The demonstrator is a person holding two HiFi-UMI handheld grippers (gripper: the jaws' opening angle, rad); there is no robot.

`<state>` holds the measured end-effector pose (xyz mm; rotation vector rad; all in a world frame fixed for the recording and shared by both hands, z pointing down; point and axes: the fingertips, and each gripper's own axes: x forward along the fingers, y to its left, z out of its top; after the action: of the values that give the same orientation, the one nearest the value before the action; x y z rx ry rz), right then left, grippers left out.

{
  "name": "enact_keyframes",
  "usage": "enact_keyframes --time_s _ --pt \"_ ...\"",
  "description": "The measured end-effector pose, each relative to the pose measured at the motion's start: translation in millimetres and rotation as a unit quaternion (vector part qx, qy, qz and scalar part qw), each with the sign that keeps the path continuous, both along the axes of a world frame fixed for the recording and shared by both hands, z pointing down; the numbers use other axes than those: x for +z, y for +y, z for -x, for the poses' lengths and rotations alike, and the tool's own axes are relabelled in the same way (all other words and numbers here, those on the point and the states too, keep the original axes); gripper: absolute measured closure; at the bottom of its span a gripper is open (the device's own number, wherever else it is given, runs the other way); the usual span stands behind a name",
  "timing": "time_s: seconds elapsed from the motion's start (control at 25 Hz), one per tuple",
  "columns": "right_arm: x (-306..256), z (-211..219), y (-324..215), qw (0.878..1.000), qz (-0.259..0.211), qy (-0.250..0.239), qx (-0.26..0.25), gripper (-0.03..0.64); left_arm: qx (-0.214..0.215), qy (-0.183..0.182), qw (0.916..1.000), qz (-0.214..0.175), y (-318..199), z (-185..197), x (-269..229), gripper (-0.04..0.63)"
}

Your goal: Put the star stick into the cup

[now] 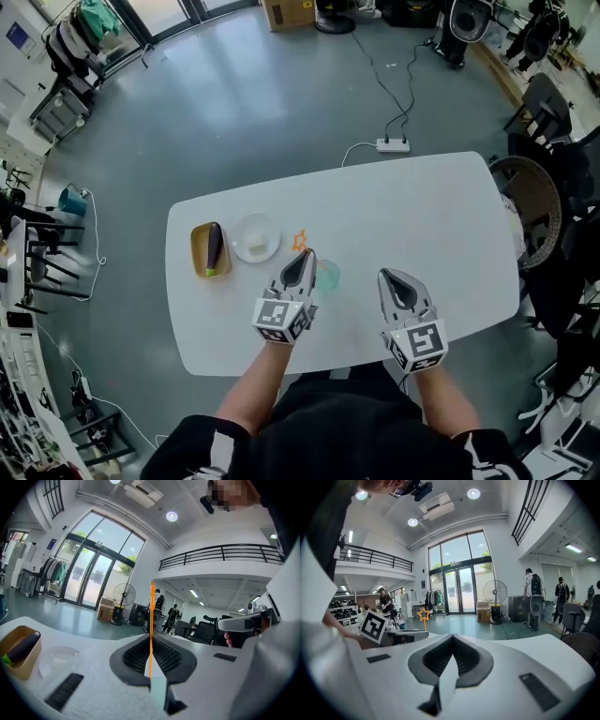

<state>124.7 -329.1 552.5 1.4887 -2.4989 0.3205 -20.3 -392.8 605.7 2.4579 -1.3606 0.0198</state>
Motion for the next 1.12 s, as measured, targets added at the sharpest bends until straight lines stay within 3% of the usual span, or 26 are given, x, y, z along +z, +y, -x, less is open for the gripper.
enact_keyframes --time_s 0.28,0.44,0.64,1.12 --pt "5 -1 -2 1.000 -0.002 0.002 0.001 0.612 -0.015 0.019 0.9981 0.056 4 4 36 0.569" --pt "7 2 -5 1.000 -0.001 0.000 0.003 0.612 -0.019 0.012 0.9968 0.076 3 8 49 0.561" --pt "9 2 -5 1.000 -0.002 -0.001 0.000 0.612 -0.022 0.016 0.9963 0.082 4 6 59 0.555" --pt "1 8 -4 1.000 -0.011 -0.010 -0.002 0.612 -0.028 -0.004 0.9965 0.079 15 15 52 0.434"
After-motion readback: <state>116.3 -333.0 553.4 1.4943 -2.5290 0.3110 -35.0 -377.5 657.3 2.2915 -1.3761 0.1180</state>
